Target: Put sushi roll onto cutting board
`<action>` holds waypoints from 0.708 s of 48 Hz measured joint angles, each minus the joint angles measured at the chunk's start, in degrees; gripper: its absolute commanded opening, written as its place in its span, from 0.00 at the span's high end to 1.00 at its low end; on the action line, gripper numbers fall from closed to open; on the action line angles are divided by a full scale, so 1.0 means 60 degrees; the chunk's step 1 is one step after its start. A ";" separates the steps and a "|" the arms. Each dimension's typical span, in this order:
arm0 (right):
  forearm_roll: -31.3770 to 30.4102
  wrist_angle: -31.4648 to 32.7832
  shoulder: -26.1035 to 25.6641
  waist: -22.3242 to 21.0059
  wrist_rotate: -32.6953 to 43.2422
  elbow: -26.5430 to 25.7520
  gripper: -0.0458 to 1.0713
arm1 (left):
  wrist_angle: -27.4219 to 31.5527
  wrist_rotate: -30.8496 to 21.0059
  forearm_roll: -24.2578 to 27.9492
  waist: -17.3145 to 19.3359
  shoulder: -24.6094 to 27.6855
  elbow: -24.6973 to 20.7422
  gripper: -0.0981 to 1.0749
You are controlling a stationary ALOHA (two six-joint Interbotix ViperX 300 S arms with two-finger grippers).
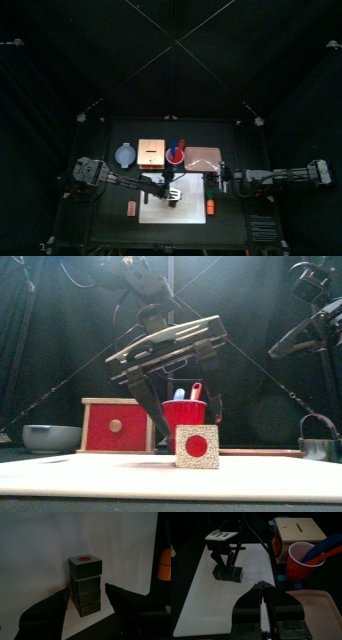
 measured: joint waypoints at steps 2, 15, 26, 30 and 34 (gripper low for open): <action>-0.0015 0.0000 0.0000 0.0000 0.0000 0.0000 0.89 | 0.0073 0.0044 0.0015 0.0015 0.0000 -0.0029 0.13; 0.0044 0.0015 0.0000 0.0190 0.0015 0.0103 0.89 | 0.0293 0.0674 0.1318 -0.0029 -0.0571 -0.0103 0.13; 0.0088 0.0044 -0.0059 0.0454 0.0015 -0.0103 0.89 | 0.0337 0.2241 0.2974 -0.0264 -0.1904 0.0747 0.13; 0.0103 0.0132 -0.0059 0.0542 0.0015 -0.0322 0.89 | 0.0322 0.2856 0.3472 -0.0352 -0.2432 0.1260 0.13; 0.0117 0.0176 -0.0073 0.0615 0.0015 -0.0527 0.89 | 0.0249 0.3296 0.3926 -0.0454 -0.2930 0.1816 0.13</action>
